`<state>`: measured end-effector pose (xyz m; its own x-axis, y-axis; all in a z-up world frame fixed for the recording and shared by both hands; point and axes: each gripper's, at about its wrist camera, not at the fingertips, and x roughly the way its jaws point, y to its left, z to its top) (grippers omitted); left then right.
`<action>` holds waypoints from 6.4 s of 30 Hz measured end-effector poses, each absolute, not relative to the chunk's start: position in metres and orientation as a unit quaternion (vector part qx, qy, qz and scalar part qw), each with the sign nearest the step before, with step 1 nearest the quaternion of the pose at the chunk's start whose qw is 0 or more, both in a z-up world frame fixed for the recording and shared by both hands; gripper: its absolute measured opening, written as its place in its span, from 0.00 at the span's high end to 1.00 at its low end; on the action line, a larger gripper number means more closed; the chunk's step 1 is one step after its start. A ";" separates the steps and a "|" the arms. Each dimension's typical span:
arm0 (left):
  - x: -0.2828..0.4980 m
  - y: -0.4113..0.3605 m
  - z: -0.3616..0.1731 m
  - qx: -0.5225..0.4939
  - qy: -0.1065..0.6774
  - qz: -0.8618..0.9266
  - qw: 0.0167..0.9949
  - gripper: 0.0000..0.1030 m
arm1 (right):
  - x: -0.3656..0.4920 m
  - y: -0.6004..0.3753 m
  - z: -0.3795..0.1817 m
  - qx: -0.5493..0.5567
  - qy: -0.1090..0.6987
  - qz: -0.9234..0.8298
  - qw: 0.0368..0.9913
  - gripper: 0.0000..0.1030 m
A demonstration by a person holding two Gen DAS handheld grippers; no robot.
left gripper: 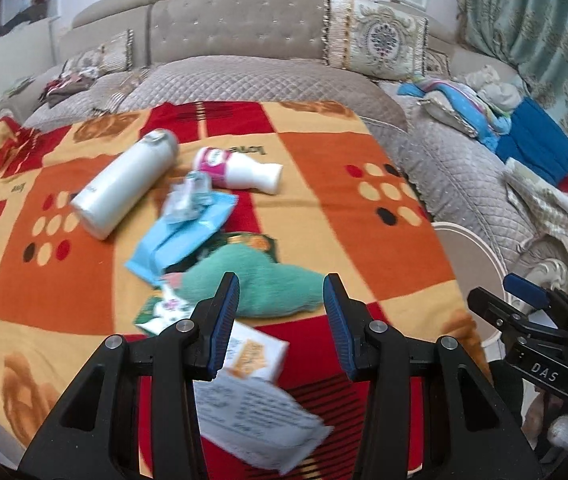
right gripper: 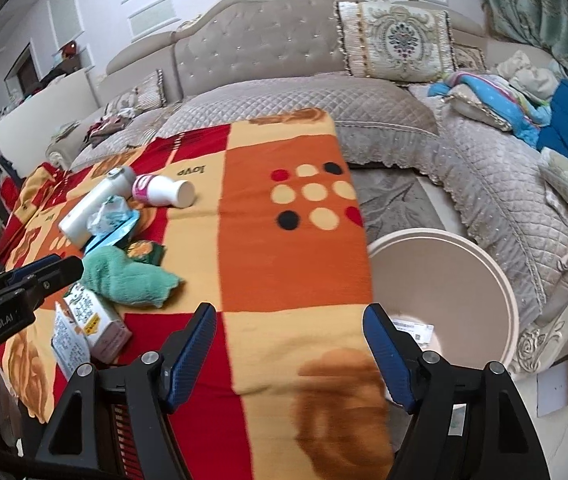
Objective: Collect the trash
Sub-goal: 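Move both open tools back over the remaining trash on the blanket, then grasp white-green crumpled wrapper with left tool while right tool grasps green towel, then carry wrapper and green towel over the white bin and open both tools, then move both open tools back over the blanket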
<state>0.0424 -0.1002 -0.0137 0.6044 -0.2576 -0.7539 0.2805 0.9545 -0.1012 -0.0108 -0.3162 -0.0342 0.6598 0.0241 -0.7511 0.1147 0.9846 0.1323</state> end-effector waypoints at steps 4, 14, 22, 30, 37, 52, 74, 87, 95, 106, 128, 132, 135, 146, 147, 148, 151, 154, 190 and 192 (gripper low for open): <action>0.049 -0.071 -0.017 0.000 0.426 -0.132 0.895 0.59 | -0.004 -0.304 -0.037 0.083 0.420 -0.011 0.904 0.29; 0.065 0.002 -0.031 -0.045 0.448 -0.090 0.888 0.59 | 0.018 -0.273 -0.048 0.082 0.440 0.047 0.893 0.29; 0.085 0.014 -0.034 -0.053 0.460 -0.105 0.880 0.53 | 0.048 -0.234 -0.061 0.053 0.464 0.115 0.877 0.29; 0.141 -0.029 -0.041 -0.042 0.478 -0.162 0.862 0.47 | 0.065 -0.220 -0.075 0.071 0.484 0.143 0.860 0.29; 0.188 -0.052 -0.065 -0.042 0.501 -0.161 0.849 0.48 | 0.070 -0.227 -0.078 0.079 0.491 0.146 0.855 0.28; 0.169 -0.025 -0.039 -0.051 0.474 -0.186 0.859 0.91 | 0.113 -0.185 -0.077 0.015 0.477 0.246 0.844 0.24; 0.103 -0.041 -0.019 -0.044 0.452 -0.213 0.865 0.91 | 0.061 -0.237 -0.060 0.099 0.429 0.203 0.874 0.66; 0.068 -0.118 -0.020 0.003 0.452 -0.245 0.858 0.91 | 0.018 -0.303 -0.046 0.128 0.408 0.127 0.895 0.66; 0.054 -0.174 -0.024 0.033 0.455 -0.276 0.846 0.91 | -0.004 -0.351 -0.046 0.149 0.399 0.078 0.901 0.66; 0.045 -0.237 -0.034 0.060 0.463 -0.308 0.829 0.91 | -0.021 -0.411 -0.059 0.183 0.411 0.035 0.892 0.66; 0.047 -0.269 -0.038 0.069 0.473 -0.319 0.818 0.91 | -0.018 -0.414 -0.079 0.151 0.429 0.015 0.891 0.65; 0.043 -0.296 -0.044 0.079 0.477 -0.334 0.809 0.91 | -0.025 -0.441 -0.081 0.167 0.431 -0.019 0.886 0.65; 0.042 -0.313 -0.050 0.085 0.481 -0.340 0.803 0.91 | -0.027 -0.455 -0.086 0.181 0.434 -0.036 0.882 0.65; 0.048 -0.337 -0.071 0.066 0.505 -0.358 0.782 0.90 | -0.018 -0.493 -0.112 0.218 0.454 -0.084 0.860 0.59; 0.048 -0.337 -0.072 0.065 0.507 -0.359 0.781 0.90 | -0.019 -0.495 -0.113 0.222 0.453 -0.089 0.859 0.48; 0.049 -0.337 -0.073 0.063 0.509 -0.361 0.779 0.88 | -0.020 -0.498 -0.113 0.227 0.447 -0.095 0.860 0.44; 0.052 -0.335 -0.076 0.052 0.517 -0.363 0.773 0.62 | -0.024 -0.503 -0.113 0.232 0.441 -0.104 0.861 0.34; 0.053 -0.332 -0.075 0.032 0.523 -0.369 0.768 0.55 | -0.026 -0.504 -0.113 0.233 0.443 -0.105 0.859 0.34; 0.007 -0.213 -0.069 0.028 0.498 -0.281 0.820 0.55 | -0.025 -0.410 -0.077 0.155 0.444 -0.042 0.881 0.34; -0.001 -0.201 -0.073 0.026 0.504 -0.282 0.816 0.55 | -0.023 -0.402 -0.074 0.151 0.444 -0.034 0.883 0.34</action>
